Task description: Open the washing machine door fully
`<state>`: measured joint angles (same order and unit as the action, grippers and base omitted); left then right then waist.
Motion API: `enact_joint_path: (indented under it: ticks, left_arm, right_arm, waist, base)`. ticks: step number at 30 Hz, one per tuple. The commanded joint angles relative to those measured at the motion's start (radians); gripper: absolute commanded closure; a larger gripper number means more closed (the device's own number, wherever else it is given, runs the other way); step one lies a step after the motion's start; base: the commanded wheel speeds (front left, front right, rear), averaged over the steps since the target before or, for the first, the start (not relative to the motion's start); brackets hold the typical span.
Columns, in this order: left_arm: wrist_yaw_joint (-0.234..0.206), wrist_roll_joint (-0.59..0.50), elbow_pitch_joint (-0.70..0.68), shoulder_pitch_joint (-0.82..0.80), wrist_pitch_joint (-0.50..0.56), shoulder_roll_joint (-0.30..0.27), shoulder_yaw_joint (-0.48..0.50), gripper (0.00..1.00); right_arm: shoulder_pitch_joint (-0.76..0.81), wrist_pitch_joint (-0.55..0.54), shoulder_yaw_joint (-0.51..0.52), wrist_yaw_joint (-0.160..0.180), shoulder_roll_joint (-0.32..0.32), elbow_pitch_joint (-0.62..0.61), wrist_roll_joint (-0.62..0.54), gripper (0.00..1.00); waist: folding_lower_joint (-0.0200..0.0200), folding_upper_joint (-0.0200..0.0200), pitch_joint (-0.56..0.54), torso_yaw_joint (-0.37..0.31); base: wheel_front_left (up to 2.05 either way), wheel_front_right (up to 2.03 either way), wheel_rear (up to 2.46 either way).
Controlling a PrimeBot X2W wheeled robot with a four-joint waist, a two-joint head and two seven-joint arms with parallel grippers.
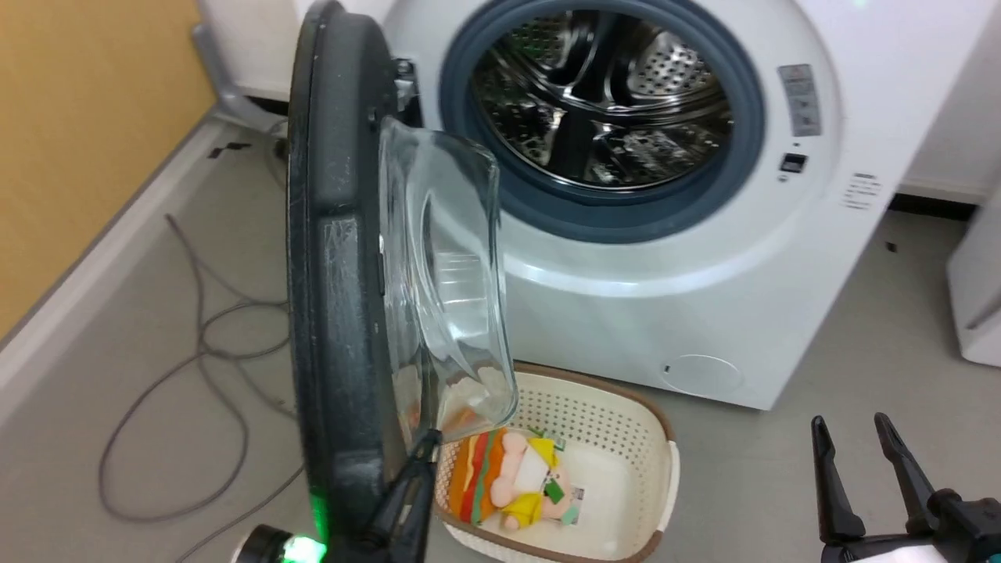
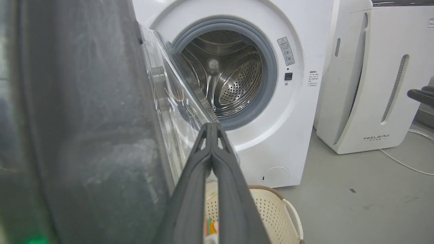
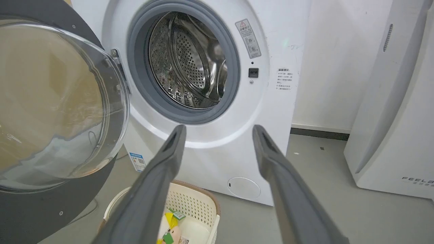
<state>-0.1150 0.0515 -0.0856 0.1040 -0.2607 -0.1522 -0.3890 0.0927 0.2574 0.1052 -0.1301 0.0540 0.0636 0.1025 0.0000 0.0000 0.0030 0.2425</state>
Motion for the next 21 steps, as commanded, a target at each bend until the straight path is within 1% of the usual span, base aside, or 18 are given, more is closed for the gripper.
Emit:
enact_joint_path:
  ticks: [1,10,17,21]
  left_arm:
    - [-0.011,0.005,-0.002,0.013,-0.001,-0.012,0.018,1.00]
    - [-0.040,0.011,-0.006,0.010,-0.001,-0.049,0.116,1.00]
    - [-0.063,0.024,0.008,-0.022,-0.001,-0.096,0.223,1.00]
    - [-0.084,0.040,0.024,-0.057,-0.001,-0.105,0.292,1.00]
  right_arm:
    - [0.007,0.004,0.000,-0.001,-0.004,0.001,0.010,0.00]
    - [0.004,0.004,0.005,-0.001,-0.004,0.001,0.011,0.00]
    - [-0.012,0.004,0.009,-0.001,-0.004,-0.007,0.001,0.00]
    - [-0.024,0.004,0.013,-0.001,-0.004,-0.010,-0.010,0.00]
  waist:
    - [0.0000,0.0000,0.003,0.024]
    - [0.0000,0.0000,0.016,0.105]
    - [0.0000,0.0000,0.052,0.137]
    - [0.0000,0.0000,0.079,0.151]
  base:
    - [0.00,0.00,0.00]
    - [0.00,0.00,0.00]
    - [0.00,0.00,0.00]
    - [0.00,0.00,0.00]
